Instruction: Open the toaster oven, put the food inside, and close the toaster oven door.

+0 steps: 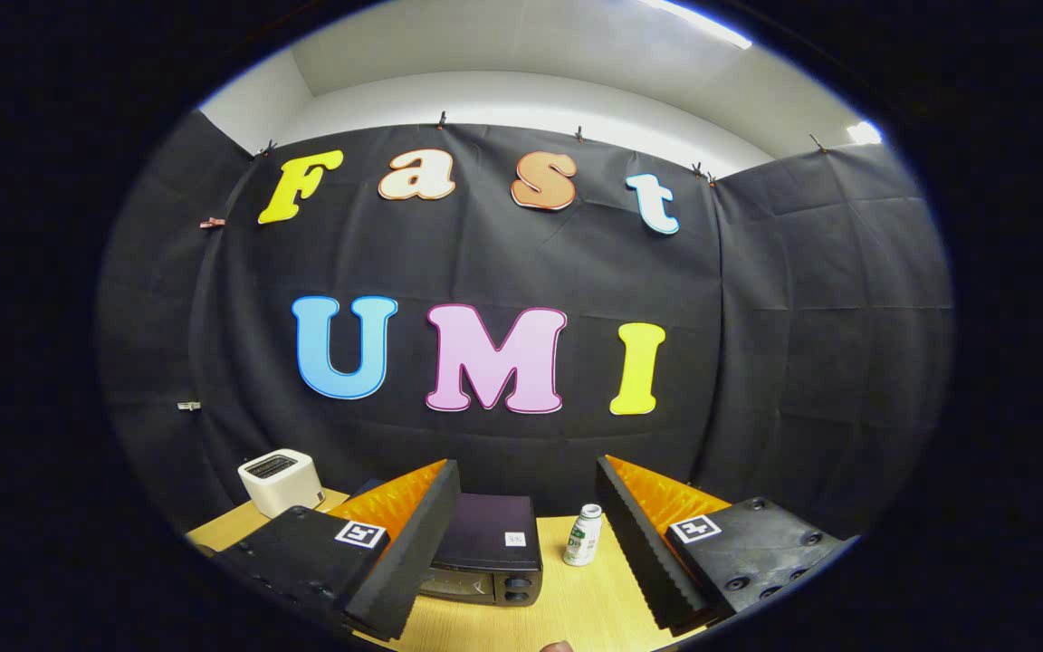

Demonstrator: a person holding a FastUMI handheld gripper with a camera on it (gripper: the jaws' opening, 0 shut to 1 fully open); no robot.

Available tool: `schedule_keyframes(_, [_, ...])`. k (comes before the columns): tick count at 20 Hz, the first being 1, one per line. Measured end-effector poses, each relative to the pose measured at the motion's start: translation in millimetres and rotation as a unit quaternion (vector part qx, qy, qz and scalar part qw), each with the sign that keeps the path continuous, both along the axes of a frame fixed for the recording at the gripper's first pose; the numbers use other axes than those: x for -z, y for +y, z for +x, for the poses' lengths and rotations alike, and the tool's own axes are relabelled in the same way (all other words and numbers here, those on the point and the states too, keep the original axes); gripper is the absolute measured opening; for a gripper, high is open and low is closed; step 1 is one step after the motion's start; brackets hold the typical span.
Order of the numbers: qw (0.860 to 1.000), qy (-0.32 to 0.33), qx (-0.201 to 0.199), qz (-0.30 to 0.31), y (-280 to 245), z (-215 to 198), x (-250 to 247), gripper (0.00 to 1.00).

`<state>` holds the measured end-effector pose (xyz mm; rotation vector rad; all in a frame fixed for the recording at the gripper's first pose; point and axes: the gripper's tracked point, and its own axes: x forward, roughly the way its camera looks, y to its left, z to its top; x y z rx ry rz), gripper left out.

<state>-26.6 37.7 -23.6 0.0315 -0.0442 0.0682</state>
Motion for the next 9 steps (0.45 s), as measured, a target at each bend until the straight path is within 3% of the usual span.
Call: schedule_keyframes(9, [1.000,0.005,-0.003,0.019,-3.1,0.6,-4.9,0.98])
